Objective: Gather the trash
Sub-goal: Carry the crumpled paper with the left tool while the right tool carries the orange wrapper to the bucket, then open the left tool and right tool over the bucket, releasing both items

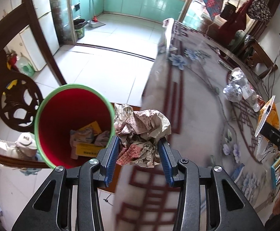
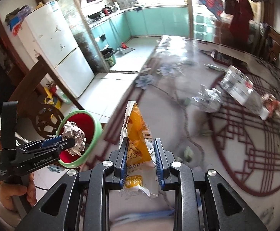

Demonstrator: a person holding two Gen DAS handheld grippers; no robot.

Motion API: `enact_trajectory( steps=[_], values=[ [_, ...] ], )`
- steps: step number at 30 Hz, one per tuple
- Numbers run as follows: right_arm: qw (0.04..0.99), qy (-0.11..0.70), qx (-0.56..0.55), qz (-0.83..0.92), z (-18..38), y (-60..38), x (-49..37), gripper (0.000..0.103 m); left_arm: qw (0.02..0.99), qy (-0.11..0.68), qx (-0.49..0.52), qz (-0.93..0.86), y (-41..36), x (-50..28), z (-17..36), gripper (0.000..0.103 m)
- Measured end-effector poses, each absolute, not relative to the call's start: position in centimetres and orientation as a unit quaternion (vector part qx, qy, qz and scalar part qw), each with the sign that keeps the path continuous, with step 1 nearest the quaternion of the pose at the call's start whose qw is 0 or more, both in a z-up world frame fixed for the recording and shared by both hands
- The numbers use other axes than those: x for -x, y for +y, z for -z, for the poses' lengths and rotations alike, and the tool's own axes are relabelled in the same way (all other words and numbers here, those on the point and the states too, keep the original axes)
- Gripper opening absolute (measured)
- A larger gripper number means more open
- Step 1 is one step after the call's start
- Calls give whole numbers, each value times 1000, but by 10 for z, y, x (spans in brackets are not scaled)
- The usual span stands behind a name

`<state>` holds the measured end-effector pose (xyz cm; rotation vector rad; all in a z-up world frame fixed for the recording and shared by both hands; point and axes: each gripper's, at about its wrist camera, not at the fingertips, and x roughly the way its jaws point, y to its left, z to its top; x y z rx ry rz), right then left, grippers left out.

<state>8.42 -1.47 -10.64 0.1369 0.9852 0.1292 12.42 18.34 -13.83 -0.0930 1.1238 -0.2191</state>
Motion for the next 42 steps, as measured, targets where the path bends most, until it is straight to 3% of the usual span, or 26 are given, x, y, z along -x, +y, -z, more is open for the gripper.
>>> enact_trajectory(
  steps=[15, 42],
  values=[
    [873, 464, -28, -149, 104, 85, -138, 22, 833, 548, 73, 28, 265, -149, 163, 41],
    [826, 503, 13, -255, 158, 196, -192, 22, 783, 614, 93, -38, 309, -202, 242, 46]
  ],
)
